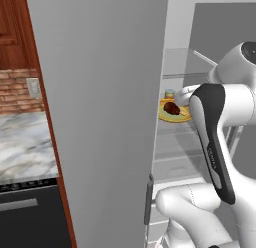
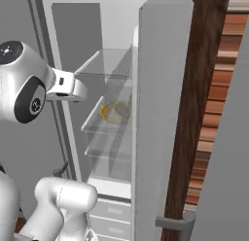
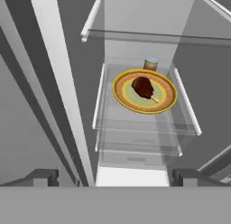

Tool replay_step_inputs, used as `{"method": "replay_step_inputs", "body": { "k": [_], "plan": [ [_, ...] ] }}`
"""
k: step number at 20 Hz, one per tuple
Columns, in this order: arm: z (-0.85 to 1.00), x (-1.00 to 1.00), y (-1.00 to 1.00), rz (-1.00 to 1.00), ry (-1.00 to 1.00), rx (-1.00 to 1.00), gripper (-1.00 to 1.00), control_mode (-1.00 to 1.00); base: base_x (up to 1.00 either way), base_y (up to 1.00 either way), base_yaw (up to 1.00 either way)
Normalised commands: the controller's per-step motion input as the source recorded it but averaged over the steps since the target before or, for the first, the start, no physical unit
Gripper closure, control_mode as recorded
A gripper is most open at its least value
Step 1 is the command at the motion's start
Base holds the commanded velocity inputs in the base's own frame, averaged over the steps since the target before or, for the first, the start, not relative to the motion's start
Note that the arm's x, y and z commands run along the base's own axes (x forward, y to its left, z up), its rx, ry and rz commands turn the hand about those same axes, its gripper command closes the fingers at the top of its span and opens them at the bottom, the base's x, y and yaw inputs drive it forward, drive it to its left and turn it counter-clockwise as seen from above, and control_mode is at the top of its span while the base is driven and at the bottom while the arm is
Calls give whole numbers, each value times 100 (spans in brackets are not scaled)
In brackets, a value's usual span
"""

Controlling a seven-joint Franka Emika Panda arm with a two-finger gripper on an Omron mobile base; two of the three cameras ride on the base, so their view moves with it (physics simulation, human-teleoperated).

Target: Retrieve the steak from the fridge and place it on the saucepan with marinade on the stove.

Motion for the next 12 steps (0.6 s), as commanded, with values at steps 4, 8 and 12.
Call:
{"method": "replay_step_inputs", "body": {
  "k": [4,8,12],
  "plan": [
    [0,0,0,0,0,0,-100,100,6,-38,3],
    [0,0,0,0,0,0,-100,100,15,-25,1],
    [0,0,0,0,0,0,-100,100,26,-6,0]
  ]
}}
